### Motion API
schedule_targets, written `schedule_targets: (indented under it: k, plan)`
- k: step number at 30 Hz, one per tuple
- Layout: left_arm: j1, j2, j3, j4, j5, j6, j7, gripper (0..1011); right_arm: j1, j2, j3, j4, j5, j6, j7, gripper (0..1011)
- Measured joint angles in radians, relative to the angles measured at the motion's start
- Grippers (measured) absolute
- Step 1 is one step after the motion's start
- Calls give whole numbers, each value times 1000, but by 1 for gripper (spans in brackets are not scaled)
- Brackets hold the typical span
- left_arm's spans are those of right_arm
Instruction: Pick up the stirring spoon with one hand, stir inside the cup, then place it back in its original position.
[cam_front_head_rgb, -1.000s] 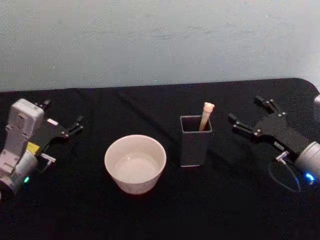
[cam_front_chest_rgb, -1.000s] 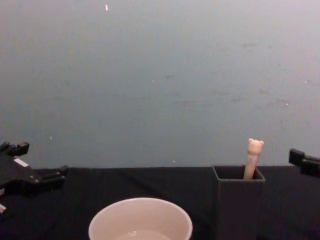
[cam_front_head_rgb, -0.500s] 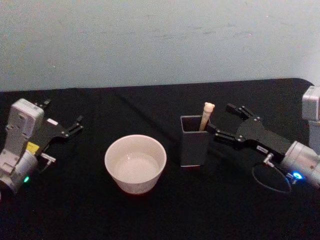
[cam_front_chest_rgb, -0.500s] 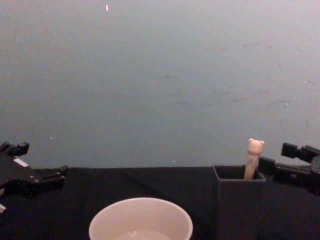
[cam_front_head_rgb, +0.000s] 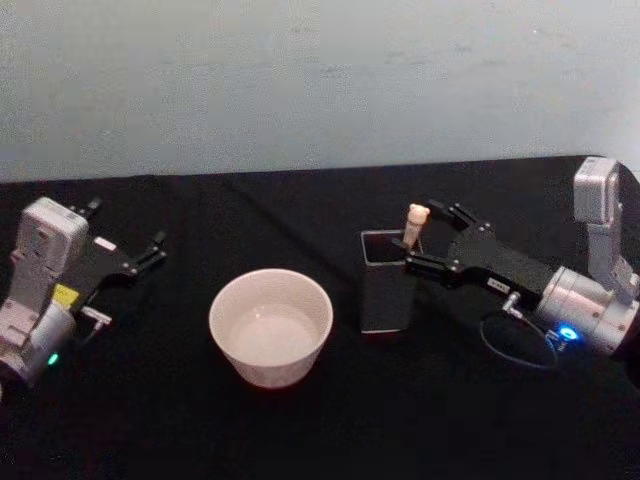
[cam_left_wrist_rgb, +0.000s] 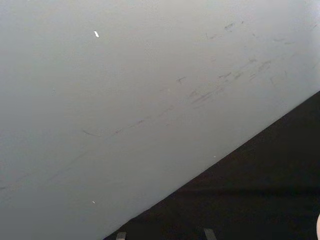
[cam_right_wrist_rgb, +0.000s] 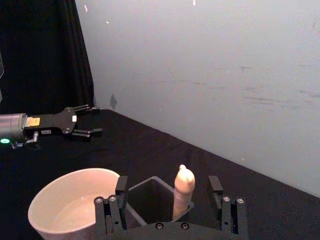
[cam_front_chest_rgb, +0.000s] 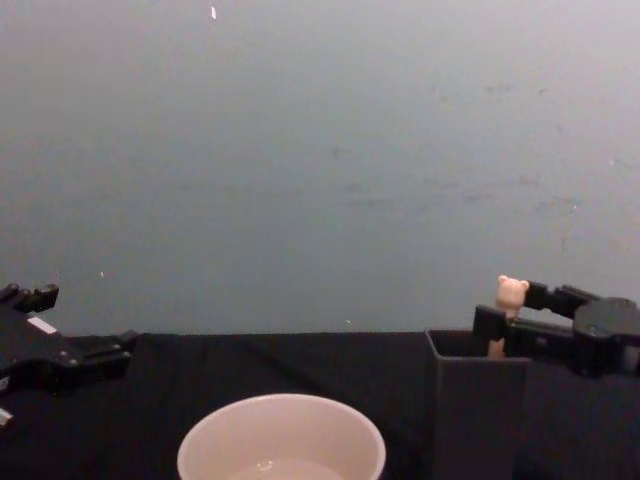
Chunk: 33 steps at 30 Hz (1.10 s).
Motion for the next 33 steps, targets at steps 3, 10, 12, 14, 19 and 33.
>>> schedule_targets:
  k: [3, 10, 12, 14, 19, 33]
  plan:
    - [0, 0, 0, 0, 0, 0, 0, 1001, 11, -8, -3, 13, -4, 1, 5, 1000]
    - [0, 0, 0, 0, 0, 0, 0, 1001, 20, -15, -5, 22, -14, 2, 4, 1000]
    - [0, 0, 0, 0, 0, 0, 0, 1001, 20, -15, -5, 22, -14, 2, 3, 1000]
    - [0, 0, 0, 0, 0, 0, 0, 1001, 20, -14, -5, 22, -14, 2, 3, 1000]
    - [0, 0, 0, 0, 0, 0, 0, 1001, 19, -14, -4, 21, -13, 2, 4, 1000]
    - [0, 0, 0, 0, 0, 0, 0, 1001, 22, -18, -4, 27, -17, 0, 3, 1000]
